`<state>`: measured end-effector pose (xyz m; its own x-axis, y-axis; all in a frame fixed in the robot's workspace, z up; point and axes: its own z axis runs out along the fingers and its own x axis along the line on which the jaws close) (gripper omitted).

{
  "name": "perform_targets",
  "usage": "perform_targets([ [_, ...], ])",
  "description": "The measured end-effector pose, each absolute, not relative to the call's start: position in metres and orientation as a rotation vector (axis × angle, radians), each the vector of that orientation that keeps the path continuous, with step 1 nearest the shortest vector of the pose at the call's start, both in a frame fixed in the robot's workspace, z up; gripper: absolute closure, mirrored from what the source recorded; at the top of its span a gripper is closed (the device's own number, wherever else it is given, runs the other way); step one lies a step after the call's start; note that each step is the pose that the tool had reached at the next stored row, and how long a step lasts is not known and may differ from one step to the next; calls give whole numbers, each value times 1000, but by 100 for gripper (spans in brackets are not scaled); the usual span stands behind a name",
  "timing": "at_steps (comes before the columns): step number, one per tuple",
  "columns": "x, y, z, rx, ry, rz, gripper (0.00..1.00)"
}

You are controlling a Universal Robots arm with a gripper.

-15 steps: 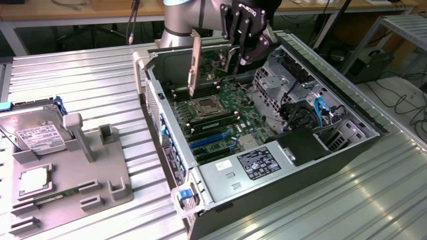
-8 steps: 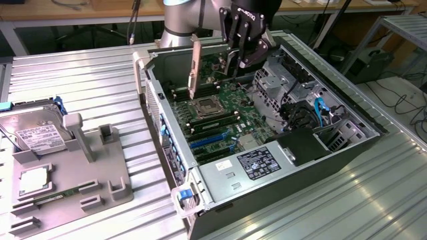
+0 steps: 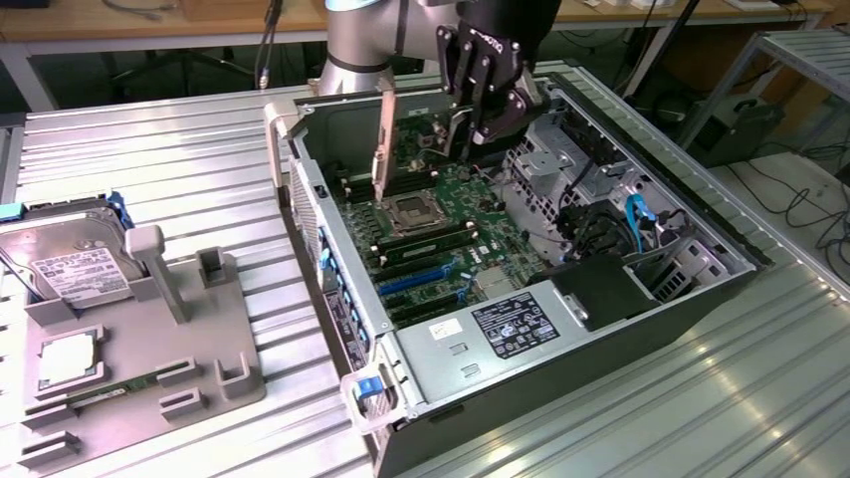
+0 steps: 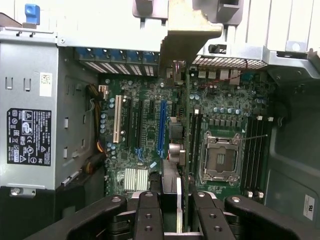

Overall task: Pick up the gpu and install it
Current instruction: 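Insert the gpu into the slot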

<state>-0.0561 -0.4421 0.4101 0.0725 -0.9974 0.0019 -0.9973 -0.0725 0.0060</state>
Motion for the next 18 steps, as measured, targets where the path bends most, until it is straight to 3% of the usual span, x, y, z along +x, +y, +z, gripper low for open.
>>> perform_targets([
  [18,-56,-442,394,2296,-2135,-4,72],
])
